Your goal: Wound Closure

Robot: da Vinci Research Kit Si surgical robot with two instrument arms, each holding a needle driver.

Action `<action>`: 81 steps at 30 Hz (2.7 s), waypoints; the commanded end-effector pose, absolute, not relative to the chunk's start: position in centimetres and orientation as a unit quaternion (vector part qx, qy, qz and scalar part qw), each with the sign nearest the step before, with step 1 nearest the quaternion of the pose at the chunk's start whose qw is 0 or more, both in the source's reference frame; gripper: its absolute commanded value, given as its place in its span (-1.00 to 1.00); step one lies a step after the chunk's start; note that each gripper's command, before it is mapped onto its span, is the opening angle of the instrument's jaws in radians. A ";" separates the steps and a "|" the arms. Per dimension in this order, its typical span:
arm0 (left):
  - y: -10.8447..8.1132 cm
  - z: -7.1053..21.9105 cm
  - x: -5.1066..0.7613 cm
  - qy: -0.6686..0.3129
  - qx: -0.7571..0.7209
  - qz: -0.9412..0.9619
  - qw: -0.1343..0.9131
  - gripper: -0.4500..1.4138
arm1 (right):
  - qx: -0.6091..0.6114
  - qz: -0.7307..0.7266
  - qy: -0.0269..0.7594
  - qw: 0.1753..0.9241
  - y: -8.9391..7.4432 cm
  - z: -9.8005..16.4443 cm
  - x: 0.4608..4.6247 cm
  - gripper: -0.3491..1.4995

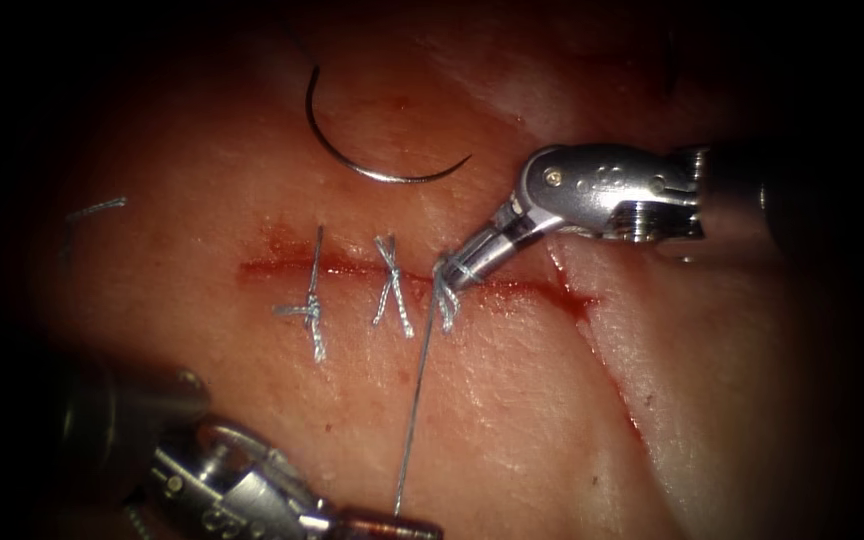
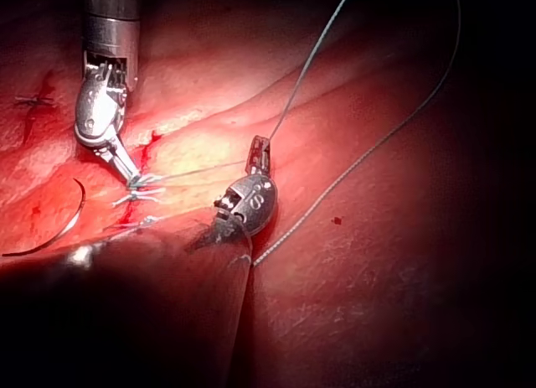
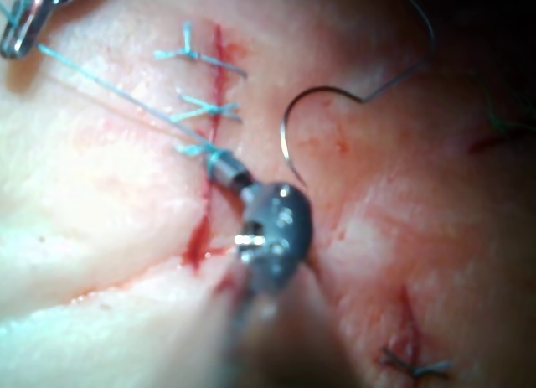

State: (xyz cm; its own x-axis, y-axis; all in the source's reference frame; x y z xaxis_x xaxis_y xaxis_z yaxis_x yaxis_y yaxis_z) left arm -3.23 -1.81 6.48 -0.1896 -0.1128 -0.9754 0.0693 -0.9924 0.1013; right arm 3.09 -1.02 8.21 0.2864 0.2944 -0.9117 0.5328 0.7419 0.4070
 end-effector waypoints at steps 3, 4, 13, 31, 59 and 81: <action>-2.0 6.4 -3.28 -0.015 0.635 -0.770 0.061 -1.00 | 0.349 -0.081 0.590 0.723 -1.0 8.3 3.17 -1.00; -2.0 6.4 -3.28 -0.014 0.635 -0.770 0.059 -1.00 | 0.348 -0.080 0.590 0.724 -0.9 8.3 3.16 -1.00; -2.2 6.3 -3.23 -0.009 0.636 -0.769 0.061 -1.00 | 0.344 -0.078 0.584 0.731 -0.9 8.3 3.04 -1.00; -2.7 6.2 -3.12 0.003 0.636 -0.770 0.055 -1.00 | 0.325 -0.040 0.568 0.755 -0.7 8.4 2.97 -1.00; -3.4 6.1 -2.86 0.013 0.637 -0.769 0.058 -1.00 | 0.301 0.010 0.555 0.775 -0.3 8.5 2.81 -1.00; -3.1 5.9 -2.79 0.010 0.635 -0.771 0.045 -1.00 | 0.268 0.039 0.558 0.784 -0.5 8.5 2.85 -0.40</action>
